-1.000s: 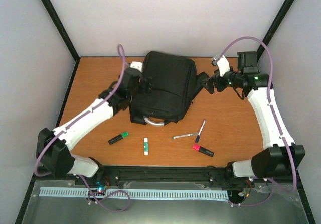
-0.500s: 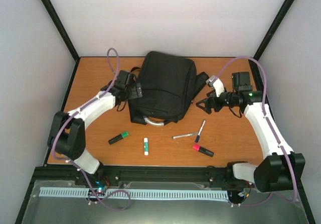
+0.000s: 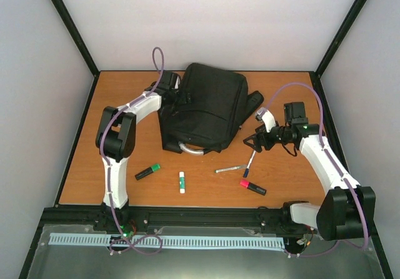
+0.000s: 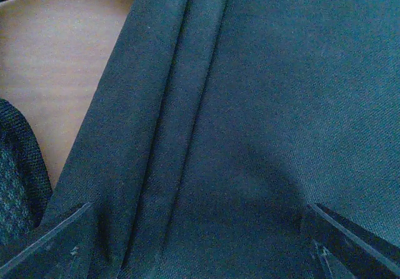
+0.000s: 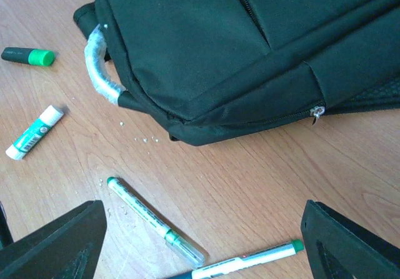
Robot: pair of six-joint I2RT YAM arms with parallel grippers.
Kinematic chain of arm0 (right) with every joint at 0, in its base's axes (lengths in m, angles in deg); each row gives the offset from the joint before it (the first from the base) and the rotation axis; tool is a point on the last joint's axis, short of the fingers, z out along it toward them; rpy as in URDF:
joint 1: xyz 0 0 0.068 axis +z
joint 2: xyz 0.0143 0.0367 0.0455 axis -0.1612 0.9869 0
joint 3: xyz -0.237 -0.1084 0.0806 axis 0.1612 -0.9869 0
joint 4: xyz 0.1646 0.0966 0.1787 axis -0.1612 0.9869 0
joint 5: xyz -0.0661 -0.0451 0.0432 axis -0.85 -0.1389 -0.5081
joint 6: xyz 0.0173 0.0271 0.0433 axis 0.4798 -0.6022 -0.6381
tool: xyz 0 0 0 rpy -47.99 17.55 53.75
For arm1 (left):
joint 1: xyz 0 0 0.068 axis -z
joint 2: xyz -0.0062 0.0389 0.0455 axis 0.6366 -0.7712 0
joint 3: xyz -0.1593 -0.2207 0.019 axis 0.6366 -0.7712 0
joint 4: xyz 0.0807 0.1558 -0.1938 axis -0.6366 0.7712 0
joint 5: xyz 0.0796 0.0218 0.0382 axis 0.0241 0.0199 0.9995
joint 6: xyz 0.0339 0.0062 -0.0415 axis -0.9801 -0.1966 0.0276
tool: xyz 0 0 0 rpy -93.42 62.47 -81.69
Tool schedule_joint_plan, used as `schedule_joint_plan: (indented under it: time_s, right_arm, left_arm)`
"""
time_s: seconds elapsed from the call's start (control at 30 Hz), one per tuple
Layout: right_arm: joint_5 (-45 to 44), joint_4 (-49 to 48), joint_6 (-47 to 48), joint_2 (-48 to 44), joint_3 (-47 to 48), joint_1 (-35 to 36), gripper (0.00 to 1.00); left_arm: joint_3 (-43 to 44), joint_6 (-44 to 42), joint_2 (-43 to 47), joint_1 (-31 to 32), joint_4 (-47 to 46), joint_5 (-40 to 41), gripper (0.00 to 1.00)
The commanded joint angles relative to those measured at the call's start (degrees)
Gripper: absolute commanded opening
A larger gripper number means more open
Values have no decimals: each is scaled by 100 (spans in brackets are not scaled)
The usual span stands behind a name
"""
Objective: Pack the student bag
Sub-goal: Adjust the student bag at the center of the board.
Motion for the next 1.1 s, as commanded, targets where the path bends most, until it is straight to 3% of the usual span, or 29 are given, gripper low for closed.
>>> schedule_joint_plan:
  time_s: [0.0, 0.33, 0.47, 0.6, 0.77, 0.93, 1.07]
  right_arm:
    - [-37, -269, 147, -112, -157, -28, 87]
    - [58, -252, 195, -15, -204, -29, 86]
    - [38, -254, 193, -30, -210, -29, 86]
    - [68, -267, 165, -54, -220, -29, 86]
    - [31, -326, 121, -40, -194, -29, 86]
    - [-123, -386, 110, -50, -190, -29, 86]
    - [-312, -439, 81, -70, -202, -29, 86]
  left_arm:
    - [699, -283, -609, 53, -532, -1467, 90]
    - [2372, -887, -1633, 855, 21, -1409, 88]
    - [2580, -878, -1557, 864, 120, -1243, 89]
    - [2868, -1412, -1114, 864, 871, -595, 89]
    - [2140, -1470, 196, 879, 1016, -358, 89]
    - [216, -1271, 1713, 1233, 543, -214, 87]
    - [-800, -1446, 2613, 1754, 613, 61, 82]
